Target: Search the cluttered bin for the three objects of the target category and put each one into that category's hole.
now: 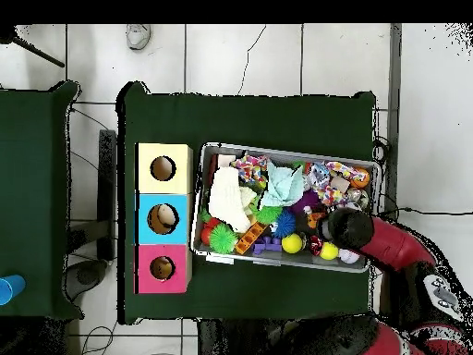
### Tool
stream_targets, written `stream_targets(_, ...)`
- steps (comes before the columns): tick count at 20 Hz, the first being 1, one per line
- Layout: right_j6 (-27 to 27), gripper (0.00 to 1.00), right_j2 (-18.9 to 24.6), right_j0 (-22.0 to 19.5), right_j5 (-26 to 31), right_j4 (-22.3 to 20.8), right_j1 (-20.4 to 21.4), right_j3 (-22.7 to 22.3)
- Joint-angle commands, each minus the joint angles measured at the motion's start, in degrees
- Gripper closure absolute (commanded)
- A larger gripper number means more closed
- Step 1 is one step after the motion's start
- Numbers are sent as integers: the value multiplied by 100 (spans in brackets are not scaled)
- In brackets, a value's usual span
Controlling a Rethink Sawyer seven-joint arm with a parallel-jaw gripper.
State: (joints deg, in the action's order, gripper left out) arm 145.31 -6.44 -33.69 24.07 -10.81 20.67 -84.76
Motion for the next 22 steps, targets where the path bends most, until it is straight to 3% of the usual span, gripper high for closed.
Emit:
stream_targets(1, -1682, 0, 1856, -378, 1421, -94, -237, -1011)
stream_targets(7, -1552, 0, 2517, -888, 795, -255, -352, -1411)
stream_targets(12, -820, 0, 2288, -393, 33, -715, -48, -1673)
stream_targets(16, -280, 0, 2224, -154, -95, -603, 116, -1885)
stream_targets(22, 84, 0, 2114, 87, -100, -341, 321, -2085)
